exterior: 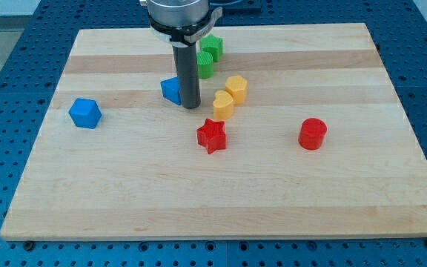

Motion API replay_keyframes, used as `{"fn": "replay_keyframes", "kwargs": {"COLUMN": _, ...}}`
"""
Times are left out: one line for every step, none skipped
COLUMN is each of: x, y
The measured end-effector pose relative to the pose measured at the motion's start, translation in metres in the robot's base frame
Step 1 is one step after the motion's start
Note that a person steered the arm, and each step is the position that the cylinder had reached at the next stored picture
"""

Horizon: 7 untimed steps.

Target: Move the yellow heart and red circle towards the right side of the boards

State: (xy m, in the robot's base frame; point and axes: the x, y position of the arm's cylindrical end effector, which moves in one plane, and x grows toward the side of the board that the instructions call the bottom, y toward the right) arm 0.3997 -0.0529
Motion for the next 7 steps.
{"fn": "replay_keyframes", "kwargs": {"x": 0.007, "y": 0.022}}
{"fn": "replay_keyframes", "kwargs": {"x": 0.008, "y": 0.030}}
{"fn": "replay_keyframes", "kwargs": {"x": 0.008, "y": 0.055}}
{"fn": "replay_keyframes", "kwargs": {"x": 0.008, "y": 0.088}}
{"fn": "replay_keyframes", "kwargs": {"x": 0.008, "y": 0.120}}
{"fn": "replay_keyframes", "kwargs": {"x": 0.008, "y": 0.134}}
{"fn": "replay_keyframes", "kwargs": {"x": 0.008, "y": 0.127}}
